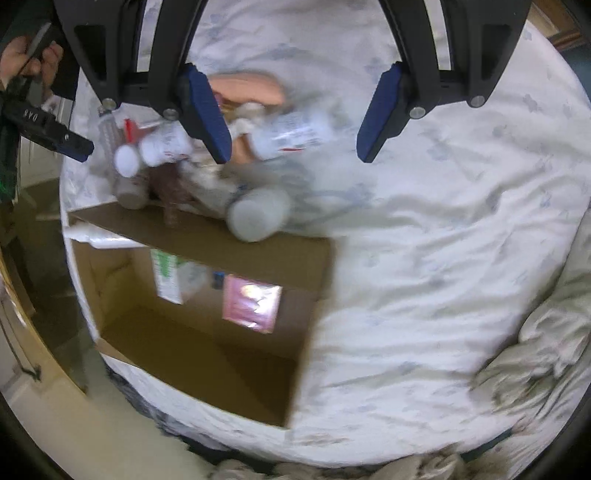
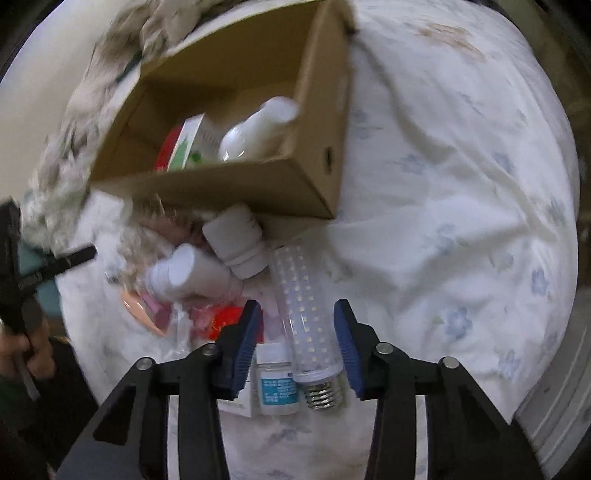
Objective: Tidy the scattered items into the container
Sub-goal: 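Move the right gripper to the LED corn bulb and grasp it, then grasp a white pill bottle with the left gripper while the right gripper lifts the bulb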
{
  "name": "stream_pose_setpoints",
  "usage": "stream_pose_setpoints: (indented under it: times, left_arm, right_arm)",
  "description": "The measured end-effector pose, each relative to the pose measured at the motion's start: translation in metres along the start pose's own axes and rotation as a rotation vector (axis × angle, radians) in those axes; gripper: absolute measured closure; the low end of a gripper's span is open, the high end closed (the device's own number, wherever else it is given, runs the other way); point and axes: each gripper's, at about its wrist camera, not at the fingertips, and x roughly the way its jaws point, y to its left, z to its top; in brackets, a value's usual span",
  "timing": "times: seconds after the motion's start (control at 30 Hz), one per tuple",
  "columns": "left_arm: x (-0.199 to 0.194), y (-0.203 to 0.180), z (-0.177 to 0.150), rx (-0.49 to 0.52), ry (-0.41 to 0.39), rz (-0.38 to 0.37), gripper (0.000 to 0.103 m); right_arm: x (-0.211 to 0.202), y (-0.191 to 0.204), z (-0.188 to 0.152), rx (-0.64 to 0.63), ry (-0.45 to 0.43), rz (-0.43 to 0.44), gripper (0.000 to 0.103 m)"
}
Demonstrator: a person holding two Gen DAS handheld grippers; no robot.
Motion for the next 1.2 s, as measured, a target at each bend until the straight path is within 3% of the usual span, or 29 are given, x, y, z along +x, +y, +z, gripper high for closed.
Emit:
stream_pose_setpoints:
  times: [0.2, 0.43, 0.63, 0.7, 0.83, 0.9, 1.0, 1.2]
  left_arm:
    - [0.014, 0.009, -0.011, 0.032, 0.046, 0.082, 0.032]
    - [0.033, -0.001, -0.014, 0.033, 0.100, -0.002, 0.032]
    - [0.060, -0.022, -0.014, 0.104, 0.146, 0.021, 0.032]
    - [0.068, -0.027, -0.017, 0.128, 0.160, 0.042, 0.039]
    - [0.062, -0.034, -0.020, 0.169, 0.125, 0.062, 0.040]
    - [0.055, -0.031, -0.020, 0.152, 0.113, 0.061, 0.102]
    - [0.041, -0.015, -0.017, 0.060, 0.086, 0.013, 0.102]
    - [0.024, -0.007, -0.014, 0.035, 0.024, 0.019, 0.101]
  right_arm:
    - [0.020, 0.008, 0.001, -0.019, 0.037, -0.042, 0.055]
    - [0.030, 0.007, -0.004, -0.056, 0.062, -0.078, 0.060]
    - [0.019, 0.005, -0.010, -0.065, 0.053, -0.060, 0.064]
    - [0.015, 0.006, -0.012, -0.069, 0.051, -0.060, 0.065]
    - [0.003, 0.004, -0.015, -0.061, 0.036, -0.043, 0.066]
    - [-0.005, 0.001, -0.016, -0.047, 0.023, -0.027, 0.066]
    - [-0.016, -0.002, -0.018, -0.028, 0.005, -0.007, 0.067]
    - [-0.035, -0.005, -0.024, 0.003, -0.015, 0.020, 0.067]
